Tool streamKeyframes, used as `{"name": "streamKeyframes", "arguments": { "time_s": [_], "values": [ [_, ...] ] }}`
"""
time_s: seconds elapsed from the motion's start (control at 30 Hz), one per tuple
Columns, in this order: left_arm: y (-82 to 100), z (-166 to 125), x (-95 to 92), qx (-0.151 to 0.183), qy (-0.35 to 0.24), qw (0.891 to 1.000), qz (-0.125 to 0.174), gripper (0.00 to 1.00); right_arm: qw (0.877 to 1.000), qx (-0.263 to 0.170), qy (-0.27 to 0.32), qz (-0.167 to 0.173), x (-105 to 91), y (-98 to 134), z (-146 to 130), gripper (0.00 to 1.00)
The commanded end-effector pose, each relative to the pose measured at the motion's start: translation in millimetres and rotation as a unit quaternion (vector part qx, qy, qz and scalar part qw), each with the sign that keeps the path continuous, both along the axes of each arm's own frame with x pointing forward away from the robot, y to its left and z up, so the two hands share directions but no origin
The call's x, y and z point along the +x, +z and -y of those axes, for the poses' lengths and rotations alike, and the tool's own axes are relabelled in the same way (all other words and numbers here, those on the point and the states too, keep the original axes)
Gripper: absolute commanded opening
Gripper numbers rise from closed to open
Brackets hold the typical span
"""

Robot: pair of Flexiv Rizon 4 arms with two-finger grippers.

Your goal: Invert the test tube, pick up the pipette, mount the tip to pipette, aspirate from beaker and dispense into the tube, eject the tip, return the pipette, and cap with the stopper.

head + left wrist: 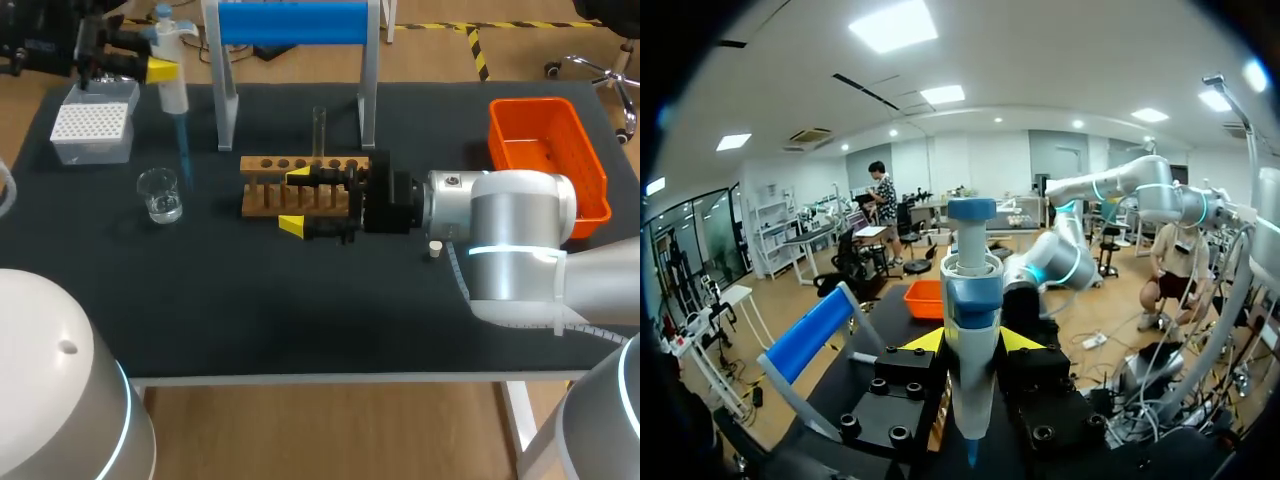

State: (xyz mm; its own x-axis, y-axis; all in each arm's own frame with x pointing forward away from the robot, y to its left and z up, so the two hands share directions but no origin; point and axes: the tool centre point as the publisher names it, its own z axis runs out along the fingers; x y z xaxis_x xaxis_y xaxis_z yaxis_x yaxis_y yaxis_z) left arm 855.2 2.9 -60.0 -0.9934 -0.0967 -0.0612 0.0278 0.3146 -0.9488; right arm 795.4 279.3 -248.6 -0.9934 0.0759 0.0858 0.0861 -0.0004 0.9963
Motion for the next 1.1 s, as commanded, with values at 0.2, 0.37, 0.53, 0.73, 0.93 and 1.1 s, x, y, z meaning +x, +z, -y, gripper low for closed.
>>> {"name": "streamKeyframes", "arguments": {
  "time_s": [0.2, 0.37, 0.53, 0.73, 0.93, 1.1],
  "values": [
    [-26.8, -31.5, 34.2, -0.019, -0.009, 1.000, -0.003, 0.00, 1.000, 0.000, 0.001, 0.000, 0.2, -0.2, 0.7, 1.00],
    [-41.4, -41.8, 48.1, -0.023, -0.010, 1.000, -0.003, 0.00, 1.000, 0.000, 0.001, 0.000, 0.2, -0.2, 0.7, 1.00],
    [-50.7, -54.2, 56.3, -0.024, -0.005, 1.000, -0.005, 0.00, 1.000, 0.000, 0.001, 0.000, 0.2, -0.2, 0.7, 1.00],
    [-57.4, -65.4, 63.9, -0.024, 0.002, 1.000, -0.003, 0.00, 1.000, 0.000, 0.001, 0.000, 0.2, -0.2, 0.7, 1.00],
    [-63.0, -72.6, 71.3, -0.022, 0.005, 1.000, -0.006, 0.00, 1.000, 0.000, 0.001, 0.000, 0.2, -0.2, 0.7, 1.00],
    [-66.9, -74.2, 75.5, -0.021, 0.006, 1.000, -0.007, 0.00, 1.000, 0.000, 0.001, 0.000, 0.2, -0.2, 0.7, 1.00]
  ]
}}
